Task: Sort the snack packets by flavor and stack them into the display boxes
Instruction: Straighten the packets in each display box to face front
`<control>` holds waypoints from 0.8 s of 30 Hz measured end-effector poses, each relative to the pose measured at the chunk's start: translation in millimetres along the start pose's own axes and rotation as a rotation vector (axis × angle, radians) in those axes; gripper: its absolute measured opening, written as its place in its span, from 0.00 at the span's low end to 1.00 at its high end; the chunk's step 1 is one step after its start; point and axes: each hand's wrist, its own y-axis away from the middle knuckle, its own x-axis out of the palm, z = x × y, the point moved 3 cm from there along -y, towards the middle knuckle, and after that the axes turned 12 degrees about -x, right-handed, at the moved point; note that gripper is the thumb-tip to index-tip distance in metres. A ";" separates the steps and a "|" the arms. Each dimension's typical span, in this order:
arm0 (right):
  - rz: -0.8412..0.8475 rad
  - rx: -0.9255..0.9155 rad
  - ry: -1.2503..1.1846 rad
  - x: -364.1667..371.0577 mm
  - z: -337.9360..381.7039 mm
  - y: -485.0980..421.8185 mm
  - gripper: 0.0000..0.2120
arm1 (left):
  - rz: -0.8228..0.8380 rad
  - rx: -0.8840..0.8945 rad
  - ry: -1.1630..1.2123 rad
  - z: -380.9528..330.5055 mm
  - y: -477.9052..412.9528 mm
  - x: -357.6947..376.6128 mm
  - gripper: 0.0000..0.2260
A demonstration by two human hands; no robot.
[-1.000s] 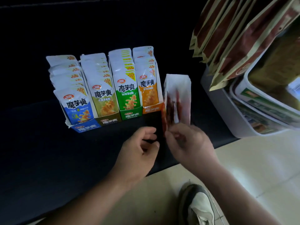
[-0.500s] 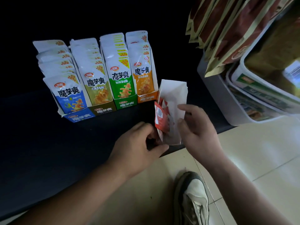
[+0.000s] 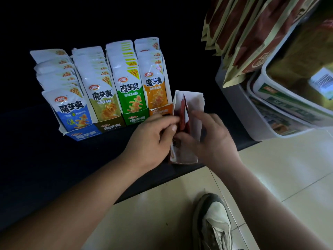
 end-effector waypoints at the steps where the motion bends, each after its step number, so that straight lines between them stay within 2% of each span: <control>1: -0.037 -0.023 0.000 0.3 -1.6 -5.4 0.28 | 0.001 0.005 -0.016 4.2 4.4 -0.4 0.14; 4: -0.123 -0.075 0.018 -0.4 -9.6 -16.6 0.10 | -0.006 -0.012 -0.017 14.3 17.6 -1.3 0.21; 7: -0.177 -0.003 -0.029 -4.2 -16.8 -18.6 0.10 | -0.013 -0.059 -0.035 14.8 23.4 -2.4 0.23; 10: -0.237 0.046 -0.120 -4.6 -16.7 -14.4 0.10 | -0.110 -0.061 -0.011 2.8 27.4 -1.5 0.10; 11: -0.256 0.044 -0.137 -4.3 -14.9 -12.3 0.10 | -0.118 -0.079 -0.028 -2.2 29.9 0.4 0.10; 14: -0.285 0.015 -0.163 -1.2 -9.9 -6.7 0.12 | -0.033 -0.131 -0.222 -9.9 35.8 11.3 0.19; 16: -0.299 -0.003 -0.179 -1.1 -6.8 -3.2 0.12 | -0.037 -0.166 -0.303 -5.1 34.0 12.8 0.16; 24: -0.343 -0.021 -0.334 -1.9 -4.9 6.9 0.08 | -0.130 -0.203 -0.172 13.9 22.3 -10.4 0.10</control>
